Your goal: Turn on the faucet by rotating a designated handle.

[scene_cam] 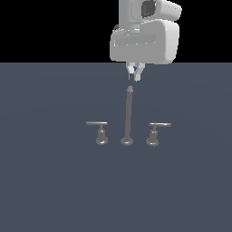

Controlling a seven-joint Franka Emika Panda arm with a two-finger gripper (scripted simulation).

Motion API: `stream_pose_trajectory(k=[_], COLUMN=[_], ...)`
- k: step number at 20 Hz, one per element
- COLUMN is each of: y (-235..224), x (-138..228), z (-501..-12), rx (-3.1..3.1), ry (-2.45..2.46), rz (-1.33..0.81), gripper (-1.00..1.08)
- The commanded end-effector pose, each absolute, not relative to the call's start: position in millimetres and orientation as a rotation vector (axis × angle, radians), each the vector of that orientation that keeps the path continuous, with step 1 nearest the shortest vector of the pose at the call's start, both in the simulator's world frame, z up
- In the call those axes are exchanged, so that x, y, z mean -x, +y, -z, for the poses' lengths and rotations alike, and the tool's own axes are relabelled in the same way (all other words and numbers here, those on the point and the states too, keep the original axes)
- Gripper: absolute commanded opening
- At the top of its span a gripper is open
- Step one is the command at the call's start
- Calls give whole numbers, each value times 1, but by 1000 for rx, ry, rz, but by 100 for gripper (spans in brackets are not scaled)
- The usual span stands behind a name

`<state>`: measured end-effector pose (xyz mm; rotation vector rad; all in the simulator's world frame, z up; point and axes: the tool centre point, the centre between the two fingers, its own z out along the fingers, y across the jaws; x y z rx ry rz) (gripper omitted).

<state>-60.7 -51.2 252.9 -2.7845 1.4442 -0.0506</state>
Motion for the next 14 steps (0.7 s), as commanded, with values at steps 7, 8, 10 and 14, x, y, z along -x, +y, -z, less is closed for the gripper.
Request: stream_pose_trajectory(k=[7, 8, 10, 14], y=[-94, -99, -111, -132], x=[30, 27, 21, 14], z=[-188, -180, -164, -137], rx=[2581, 2554, 2498, 2392], ry=[1788, 1828, 1905, 2039], rz=[33, 30, 26, 18], gripper=[-100, -100, -100, -100])
